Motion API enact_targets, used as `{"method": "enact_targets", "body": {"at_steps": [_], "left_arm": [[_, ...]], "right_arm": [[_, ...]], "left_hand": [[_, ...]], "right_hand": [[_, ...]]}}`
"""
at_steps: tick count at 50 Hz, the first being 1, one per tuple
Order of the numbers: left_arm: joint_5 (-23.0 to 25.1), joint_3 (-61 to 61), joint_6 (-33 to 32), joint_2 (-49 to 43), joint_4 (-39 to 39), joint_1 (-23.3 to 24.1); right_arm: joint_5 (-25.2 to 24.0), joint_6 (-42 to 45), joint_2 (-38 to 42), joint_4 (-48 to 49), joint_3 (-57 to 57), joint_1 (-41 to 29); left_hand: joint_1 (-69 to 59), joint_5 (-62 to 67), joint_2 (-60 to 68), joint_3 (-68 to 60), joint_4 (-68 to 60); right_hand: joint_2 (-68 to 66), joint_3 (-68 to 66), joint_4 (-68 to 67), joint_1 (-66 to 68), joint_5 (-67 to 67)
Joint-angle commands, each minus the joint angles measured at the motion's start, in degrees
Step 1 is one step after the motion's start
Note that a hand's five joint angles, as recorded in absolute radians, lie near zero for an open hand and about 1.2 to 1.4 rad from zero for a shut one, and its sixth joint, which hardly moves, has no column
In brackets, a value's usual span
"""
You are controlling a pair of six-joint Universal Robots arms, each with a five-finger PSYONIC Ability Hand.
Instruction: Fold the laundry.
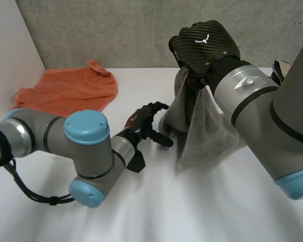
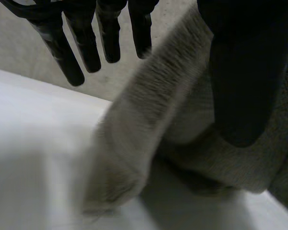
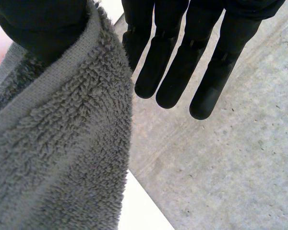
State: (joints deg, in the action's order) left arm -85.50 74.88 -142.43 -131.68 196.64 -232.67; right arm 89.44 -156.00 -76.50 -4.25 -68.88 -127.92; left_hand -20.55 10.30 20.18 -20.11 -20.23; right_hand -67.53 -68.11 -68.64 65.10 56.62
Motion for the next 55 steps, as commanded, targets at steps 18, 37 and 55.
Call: {"method": "enact_targets", "body": {"at_steps": [18,37,55], "left_arm": [[0.7,11.2,-17.4,17.8,-2.8,-12.3],[6.4,-3.8,-48.3,9.3,-16.3,-12.6],[5.3,-30.4,-63.0,7.7,15.0,-11.7]], "right_arm": [[1.1,5.8,0.5,-2.3,-6.3,9.3],[-4.2,3.4,16.6,-0.3,1.4,13.0],[2.9,1.2,14.7,31.6,21.0,12.3]], "left_hand": [[-59.5,59.7,59.8,-59.9,-59.8],[-50.4,50.7,50.8,-50.9,-50.7],[-59.5,59.7,59.8,-59.9,-59.8]], "right_hand": [[-12.5,-11.9,-11.4,14.9,13.4],[-12.5,-11.9,-11.4,14.9,13.4],[-12.5,-11.9,-11.4,14.9,13.4]]}}
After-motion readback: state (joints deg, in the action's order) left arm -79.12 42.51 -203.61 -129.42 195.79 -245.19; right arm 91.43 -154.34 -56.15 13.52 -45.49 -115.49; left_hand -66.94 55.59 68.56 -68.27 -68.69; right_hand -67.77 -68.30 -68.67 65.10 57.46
